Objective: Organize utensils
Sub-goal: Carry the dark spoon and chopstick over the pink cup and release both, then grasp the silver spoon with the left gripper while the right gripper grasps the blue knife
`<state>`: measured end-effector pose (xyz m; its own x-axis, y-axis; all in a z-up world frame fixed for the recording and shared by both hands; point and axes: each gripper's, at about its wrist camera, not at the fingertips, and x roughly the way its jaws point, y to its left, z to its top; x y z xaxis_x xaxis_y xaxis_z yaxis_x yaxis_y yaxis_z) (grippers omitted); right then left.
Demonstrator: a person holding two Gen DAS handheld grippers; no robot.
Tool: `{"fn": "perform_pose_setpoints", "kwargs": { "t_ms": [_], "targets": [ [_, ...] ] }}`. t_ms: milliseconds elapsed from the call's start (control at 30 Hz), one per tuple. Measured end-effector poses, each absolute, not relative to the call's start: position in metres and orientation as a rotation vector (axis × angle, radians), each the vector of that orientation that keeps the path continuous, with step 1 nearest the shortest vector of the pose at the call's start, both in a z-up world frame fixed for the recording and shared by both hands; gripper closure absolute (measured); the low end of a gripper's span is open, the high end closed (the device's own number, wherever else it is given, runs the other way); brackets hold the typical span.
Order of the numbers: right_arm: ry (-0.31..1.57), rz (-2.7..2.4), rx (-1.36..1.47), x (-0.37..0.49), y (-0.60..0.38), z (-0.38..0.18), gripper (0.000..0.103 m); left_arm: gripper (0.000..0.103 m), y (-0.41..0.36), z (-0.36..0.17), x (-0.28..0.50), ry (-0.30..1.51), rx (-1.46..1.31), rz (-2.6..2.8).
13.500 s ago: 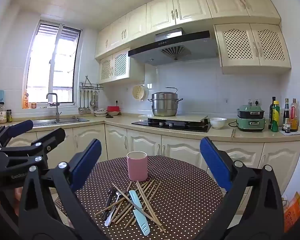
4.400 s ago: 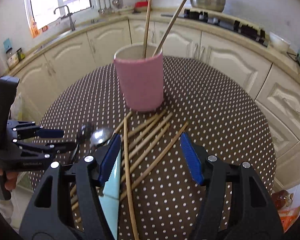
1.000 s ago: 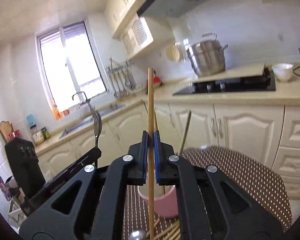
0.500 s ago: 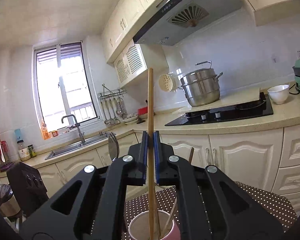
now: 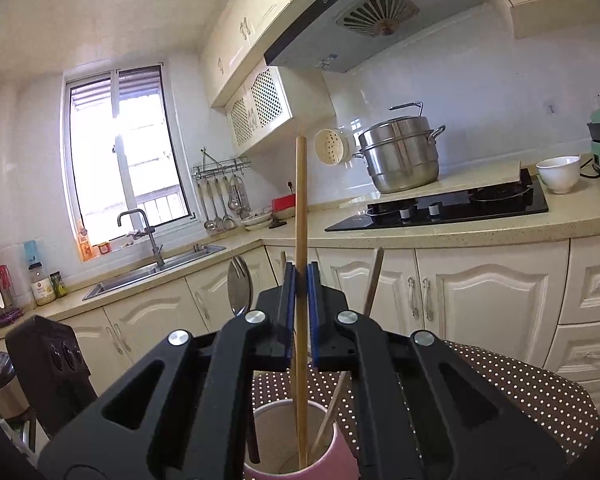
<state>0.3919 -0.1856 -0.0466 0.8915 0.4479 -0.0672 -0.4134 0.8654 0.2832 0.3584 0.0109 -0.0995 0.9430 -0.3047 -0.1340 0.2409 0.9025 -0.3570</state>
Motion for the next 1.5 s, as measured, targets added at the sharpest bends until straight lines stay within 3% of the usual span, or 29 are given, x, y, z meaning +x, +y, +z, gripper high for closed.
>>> {"fn": "perform_pose_setpoints", "kwargs": {
  "t_ms": [233, 300, 433, 600, 900, 1000, 1067, 1100, 1133, 1500],
  "targets": [
    [0.156, 0.44, 0.268, 0.385, -0.191, -0.052, 0.097, 0.09, 0.012, -0.095, 0.347, 0.219, -0.325, -0.285],
    [0.164, 0.439, 0.27, 0.384, -0.192, -0.053, 0.097, 0.08, 0.014, -0.092, 0.341, 0.225, -0.325, -0.281],
    [0.169, 0.439, 0.263, 0.378, -0.191, -0.052, 0.097, 0.071, 0.018, -0.084, 0.329, 0.233, -0.313, -0.238],
    [0.178, 0.438, 0.258, 0.372, -0.188, -0.051, 0.097, 0.065, 0.022, -0.077, 0.323, 0.291, -0.275, -0.154],
    [0.211, 0.425, 0.24, 0.363, -0.181, -0.052, 0.096, 0.045, 0.027, -0.062, 0.296, 0.307, -0.205, -0.075],
    [0.234, 0.419, 0.237, 0.362, -0.178, -0.051, 0.095, 0.043, 0.029, -0.059, 0.289, 0.313, -0.208, -0.072],
    [0.243, 0.412, 0.231, 0.359, -0.176, -0.05, 0.076, 0.042, 0.031, -0.057, 0.284, 0.317, -0.206, -0.067],
    [0.236, 0.406, 0.233, 0.356, -0.176, -0.05, 0.046, 0.042, 0.032, -0.056, 0.281, 0.32, -0.207, -0.066],
    [0.224, 0.403, 0.235, 0.352, -0.177, -0.05, 0.039, 0.042, 0.033, -0.055, 0.278, 0.324, -0.21, -0.067],
    [0.305, 0.382, 0.194, 0.321, -0.185, -0.048, 0.039, 0.033, 0.04, -0.05, 0.246, 0.376, -0.197, -0.072]
  ]
}}
